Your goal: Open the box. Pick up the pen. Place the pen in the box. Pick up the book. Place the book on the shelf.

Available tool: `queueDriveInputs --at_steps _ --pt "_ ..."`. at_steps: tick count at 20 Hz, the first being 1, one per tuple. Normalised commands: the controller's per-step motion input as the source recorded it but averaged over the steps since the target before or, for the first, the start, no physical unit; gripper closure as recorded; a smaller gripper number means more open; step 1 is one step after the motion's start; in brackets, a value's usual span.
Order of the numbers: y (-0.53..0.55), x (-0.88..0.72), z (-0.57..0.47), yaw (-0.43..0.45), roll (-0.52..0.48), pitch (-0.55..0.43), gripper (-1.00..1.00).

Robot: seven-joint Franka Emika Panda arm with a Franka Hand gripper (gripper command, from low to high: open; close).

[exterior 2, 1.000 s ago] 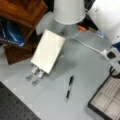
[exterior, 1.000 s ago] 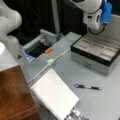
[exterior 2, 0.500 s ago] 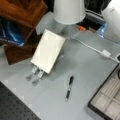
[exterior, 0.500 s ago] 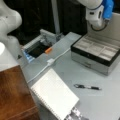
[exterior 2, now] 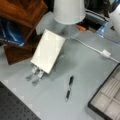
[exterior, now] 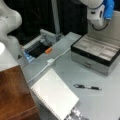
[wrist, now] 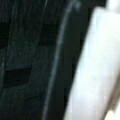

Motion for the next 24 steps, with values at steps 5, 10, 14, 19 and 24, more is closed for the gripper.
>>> queueDriveInputs --at_steps 5,10,14,19,24 --pt "0.23 -0.02 -0.06 -0.209 0.035 0.0 -1.0" --pt "0.14 -0.03 -0.02 -0.203 0.049 0.033 -1.0" --pt "0.03 -0.07 0.03 -0.169 0.064 0.064 -1.0" --pt "-0.11 -0.13 0.07 -0.118 0.045 0.092 -1.0" --pt "-0.24 -0.13 0.03 -0.023 -0.031 0.13 -1.0"
